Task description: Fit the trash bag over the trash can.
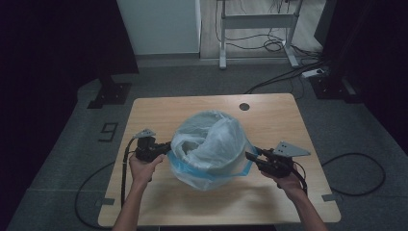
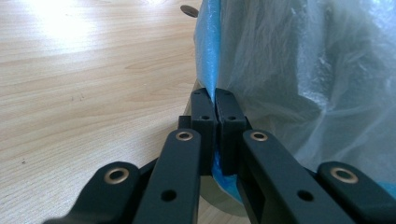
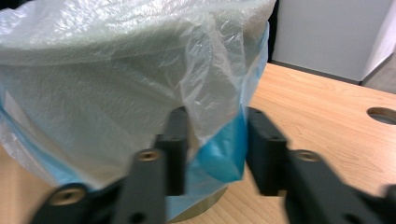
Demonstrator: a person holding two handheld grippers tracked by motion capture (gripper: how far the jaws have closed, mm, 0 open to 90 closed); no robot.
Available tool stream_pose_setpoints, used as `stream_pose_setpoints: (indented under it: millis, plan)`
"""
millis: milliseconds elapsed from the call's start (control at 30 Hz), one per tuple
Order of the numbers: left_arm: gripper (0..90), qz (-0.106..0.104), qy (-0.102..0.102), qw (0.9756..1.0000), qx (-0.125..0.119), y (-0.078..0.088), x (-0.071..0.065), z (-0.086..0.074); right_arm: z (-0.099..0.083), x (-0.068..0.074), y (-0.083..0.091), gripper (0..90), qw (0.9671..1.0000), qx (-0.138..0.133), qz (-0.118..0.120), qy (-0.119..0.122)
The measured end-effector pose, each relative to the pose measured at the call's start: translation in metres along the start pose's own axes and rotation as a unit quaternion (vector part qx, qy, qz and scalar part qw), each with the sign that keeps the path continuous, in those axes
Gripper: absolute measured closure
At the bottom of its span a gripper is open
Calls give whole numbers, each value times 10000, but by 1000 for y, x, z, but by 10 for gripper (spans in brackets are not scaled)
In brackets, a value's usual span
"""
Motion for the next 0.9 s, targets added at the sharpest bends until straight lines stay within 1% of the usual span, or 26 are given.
stream_pose_setpoints:
  millis: [67,100,167,233,300,333,367,400,533,567,633,700,733,767,833,900]
  plan:
    - [878,14,5,10000,-8,0,0,0,3,2,-1,822,9999,-31,-92,75]
    - [879,25,10,10000,-9,0,0,0,5,2,-1,847,9999,-63,-126,78]
    - [880,84,39,10000,10,0,3,0,7,0,-2,866,9996,-81,-278,27]
    - [881,141,101,9998,20,-1,5,0,3,-9,-7,871,9986,85,-504,-161]
    - [882,150,121,9998,32,-2,6,0,-7,-19,-16,872,9966,299,-637,-437]
    - [882,176,124,9997,87,-6,7,-2,-14,-22,-22,872,9956,418,-636,-549]
    - [882,209,123,9996,134,-8,7,-3,-18,-24,-26,872,9947,506,-656,-610]
    - [882,214,119,9996,163,-10,7,-4,-25,-26,-32,872,9931,647,-682,-699]
    - [882,233,145,9991,320,-18,8,-10,-43,-30,-47,872,9892,909,-701,-910]
    - [882,233,145,9991,320,-18,8,-10,-46,-30,-51,872,9884,937,-686,-982]
    - [881,230,162,9987,413,-24,8,-13,-51,-29,-56,872,9870,985,-654,-1085]
    - [880,218,179,9986,447,-26,8,-14,-53,-29,-60,871,9865,1016,-651,-1109]
    - [880,218,157,9982,537,-29,7,-17,-53,-29,-60,871,9865,1016,-651,-1109]
    - [879,227,119,9979,596,-32,6,-19,-55,-28,-63,870,9854,1060,-648,-1166]
    - [878,231,89,9978,621,-33,4,-20,-56,-28,-64,868,9849,1087,-647,-1180]
    - [874,198,44,9978,636,-34,1,-20,-59,-26,-65,843,9849,1111,-651,-1155]
Point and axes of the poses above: each handheld gripper's, and its own axes: y roughly backward along the jaws, z roughly out of its top, x roughly to its left, the point moved 10 cm from there along -y, roughly forward along the jaws, and after that the axes turned 5 degrees about x, right-handed, at the moved point
